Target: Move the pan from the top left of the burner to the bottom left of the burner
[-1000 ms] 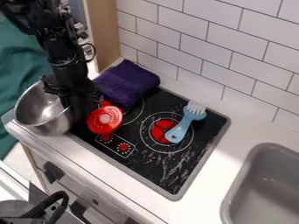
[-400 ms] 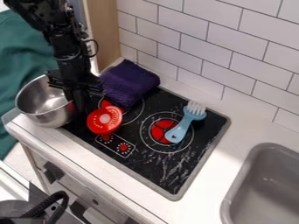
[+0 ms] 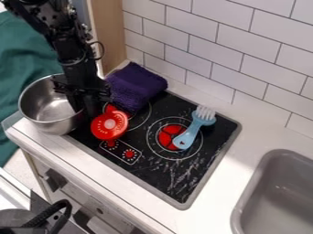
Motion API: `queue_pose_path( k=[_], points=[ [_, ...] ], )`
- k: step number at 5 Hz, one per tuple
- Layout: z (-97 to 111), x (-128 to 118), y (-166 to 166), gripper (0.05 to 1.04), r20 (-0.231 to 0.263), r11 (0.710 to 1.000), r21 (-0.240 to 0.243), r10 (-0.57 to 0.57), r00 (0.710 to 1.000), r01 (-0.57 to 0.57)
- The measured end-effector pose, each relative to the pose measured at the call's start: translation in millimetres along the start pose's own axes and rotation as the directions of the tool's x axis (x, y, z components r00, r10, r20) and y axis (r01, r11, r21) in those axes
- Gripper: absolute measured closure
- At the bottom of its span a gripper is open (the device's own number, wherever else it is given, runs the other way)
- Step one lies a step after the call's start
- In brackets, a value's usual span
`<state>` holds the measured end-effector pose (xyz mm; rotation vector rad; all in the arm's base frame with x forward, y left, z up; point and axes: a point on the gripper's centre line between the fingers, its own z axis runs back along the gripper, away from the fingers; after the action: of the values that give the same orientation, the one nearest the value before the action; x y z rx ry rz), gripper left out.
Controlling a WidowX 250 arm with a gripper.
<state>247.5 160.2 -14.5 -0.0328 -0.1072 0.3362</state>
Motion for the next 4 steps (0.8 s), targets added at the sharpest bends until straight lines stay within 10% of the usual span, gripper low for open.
queue_pose_path(
  k=[2, 4],
  points=[
    [28.6, 2.0, -0.9, 0.069, 0.045, 1.000, 0.026, -0.006, 0.999, 0.005],
    [72.4, 8.1, -34.9, 0.076, 0.037, 0.988, 0.072, -0.138, 0.990, 0.135]
  ],
)
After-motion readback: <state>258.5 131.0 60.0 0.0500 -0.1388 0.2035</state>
